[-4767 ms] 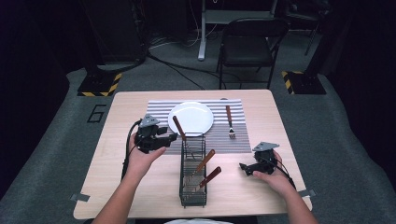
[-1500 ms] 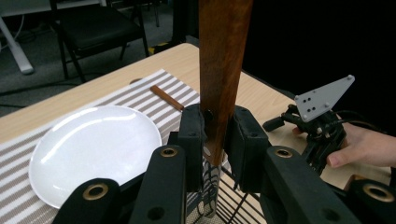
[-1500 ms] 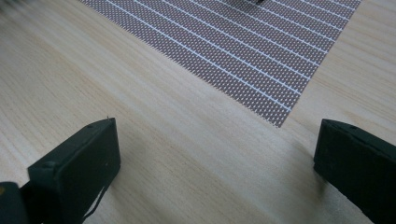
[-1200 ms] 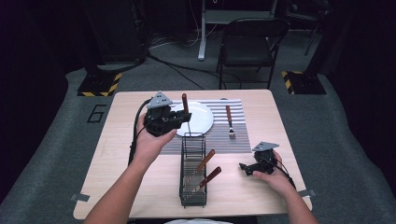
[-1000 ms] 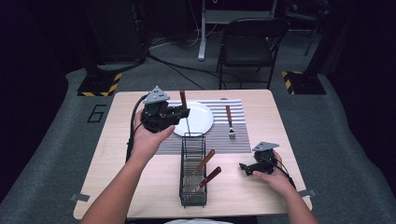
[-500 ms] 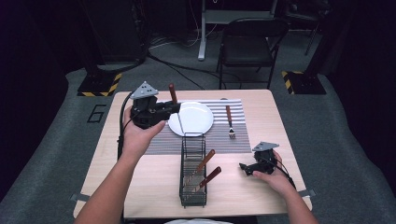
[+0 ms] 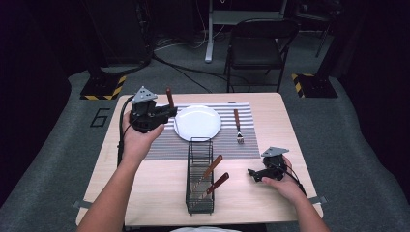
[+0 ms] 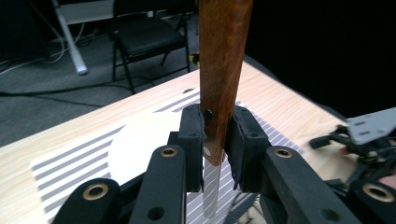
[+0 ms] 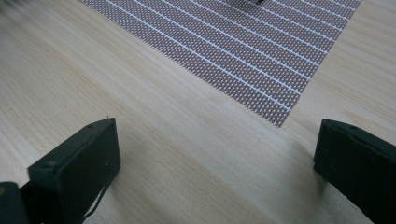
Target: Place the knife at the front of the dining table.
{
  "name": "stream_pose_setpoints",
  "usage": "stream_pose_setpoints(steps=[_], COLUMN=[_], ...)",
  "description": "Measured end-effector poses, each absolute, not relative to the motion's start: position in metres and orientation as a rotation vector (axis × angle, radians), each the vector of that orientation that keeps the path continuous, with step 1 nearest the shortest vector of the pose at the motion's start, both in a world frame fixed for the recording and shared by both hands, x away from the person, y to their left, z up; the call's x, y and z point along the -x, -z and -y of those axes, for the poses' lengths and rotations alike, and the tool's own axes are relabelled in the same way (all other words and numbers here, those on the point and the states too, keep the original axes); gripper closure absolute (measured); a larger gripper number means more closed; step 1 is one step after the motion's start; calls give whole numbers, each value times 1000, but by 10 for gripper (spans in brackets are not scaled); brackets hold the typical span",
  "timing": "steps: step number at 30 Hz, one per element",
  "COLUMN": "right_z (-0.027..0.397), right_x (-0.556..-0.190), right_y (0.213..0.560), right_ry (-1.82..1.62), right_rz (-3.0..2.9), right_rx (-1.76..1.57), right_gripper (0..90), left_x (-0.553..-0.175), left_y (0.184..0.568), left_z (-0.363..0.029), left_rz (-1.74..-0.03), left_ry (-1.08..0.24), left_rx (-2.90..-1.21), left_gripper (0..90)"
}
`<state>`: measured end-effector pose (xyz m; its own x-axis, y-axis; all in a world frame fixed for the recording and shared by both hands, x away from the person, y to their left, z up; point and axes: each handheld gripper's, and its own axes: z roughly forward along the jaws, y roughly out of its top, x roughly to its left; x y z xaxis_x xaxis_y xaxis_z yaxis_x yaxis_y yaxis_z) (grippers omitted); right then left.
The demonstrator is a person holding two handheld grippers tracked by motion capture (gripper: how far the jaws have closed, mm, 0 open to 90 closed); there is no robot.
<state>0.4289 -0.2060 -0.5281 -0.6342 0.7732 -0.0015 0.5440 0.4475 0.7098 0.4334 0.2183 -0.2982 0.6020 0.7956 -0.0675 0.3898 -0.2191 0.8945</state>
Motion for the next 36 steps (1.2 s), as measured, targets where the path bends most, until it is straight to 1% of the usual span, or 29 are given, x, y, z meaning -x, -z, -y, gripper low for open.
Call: stream_pose_setpoints(steps=[6, 17, 36], right_z=[206, 206, 206], right_x=[-429, -429, -429], right_y=[528, 528, 528], right_ry=[-989, -990, -989], right_rz=[-2378, -2378, -2378], right_rx=[-1125, -1124, -1125], right_gripper=[0, 0, 0], left_x=[-444, -465, -477], left_y=[315, 345, 378], left_z=[-231, -247, -272], left_rz=[-1015, -1119, -1263], left_ry=[-494, -506, -511], left_rx=[-1812, -1790, -1780], left_gripper=[764, 765, 765])
